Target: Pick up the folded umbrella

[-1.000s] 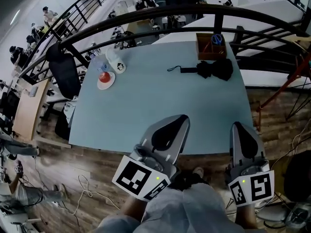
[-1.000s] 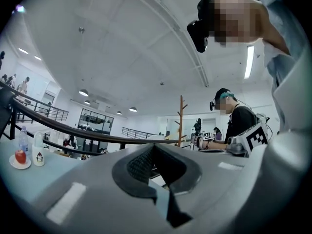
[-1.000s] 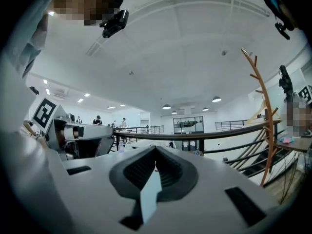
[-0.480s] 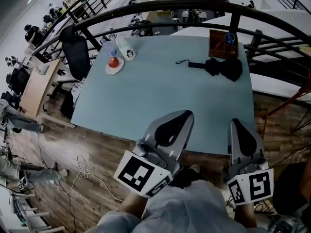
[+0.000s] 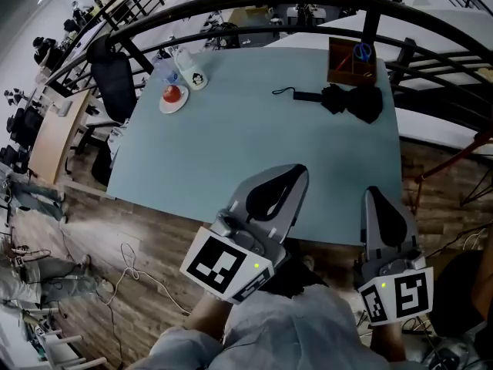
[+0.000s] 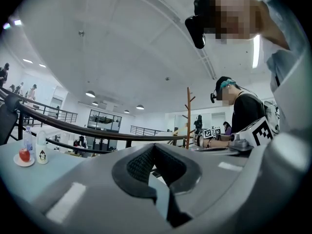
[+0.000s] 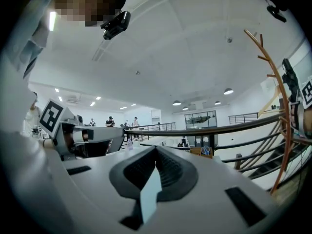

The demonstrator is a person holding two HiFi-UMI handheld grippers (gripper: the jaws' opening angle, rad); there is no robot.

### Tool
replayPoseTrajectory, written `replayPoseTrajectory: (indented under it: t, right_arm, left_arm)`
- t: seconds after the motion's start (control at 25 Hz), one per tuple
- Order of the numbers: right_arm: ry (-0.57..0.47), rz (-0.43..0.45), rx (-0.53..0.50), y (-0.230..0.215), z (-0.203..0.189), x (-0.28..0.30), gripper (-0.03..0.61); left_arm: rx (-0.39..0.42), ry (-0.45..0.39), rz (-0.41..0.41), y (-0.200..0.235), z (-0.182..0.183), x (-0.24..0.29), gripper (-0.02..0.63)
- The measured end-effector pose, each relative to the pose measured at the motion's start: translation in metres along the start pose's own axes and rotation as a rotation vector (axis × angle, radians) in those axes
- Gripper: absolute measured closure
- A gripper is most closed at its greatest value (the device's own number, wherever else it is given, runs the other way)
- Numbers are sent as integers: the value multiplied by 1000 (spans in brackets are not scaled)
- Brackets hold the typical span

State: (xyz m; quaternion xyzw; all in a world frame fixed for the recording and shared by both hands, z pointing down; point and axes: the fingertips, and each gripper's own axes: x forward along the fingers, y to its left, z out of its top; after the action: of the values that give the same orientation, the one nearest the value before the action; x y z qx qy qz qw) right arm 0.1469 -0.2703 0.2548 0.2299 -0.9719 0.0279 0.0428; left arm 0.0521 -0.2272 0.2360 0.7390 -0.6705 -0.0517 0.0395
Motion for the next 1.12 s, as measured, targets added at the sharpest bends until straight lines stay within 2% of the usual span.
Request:
replayPoseTrajectory:
  t: [0.32,0.52,0.72,0.96,1.12]
  right_arm:
    - [50,-54,-1,-18,-8,31,578]
    - [84,-77,26,-31,-29,58,578]
    - [101,-97,54,-41,-58,83,578]
    - [131,-119,68,-47,-70,114,578]
    - [150,-139,77,-50,-78,127,578]
  left_arm:
    - [7,74,-45,35,-11,45,609]
    - [34,87,-67,66,-34,76,609]
    - [50,159,-136,88,-76,112,607]
    - [113,193,-225,117,-95,160,603]
    - [171,251,-309,126,-114,192,541]
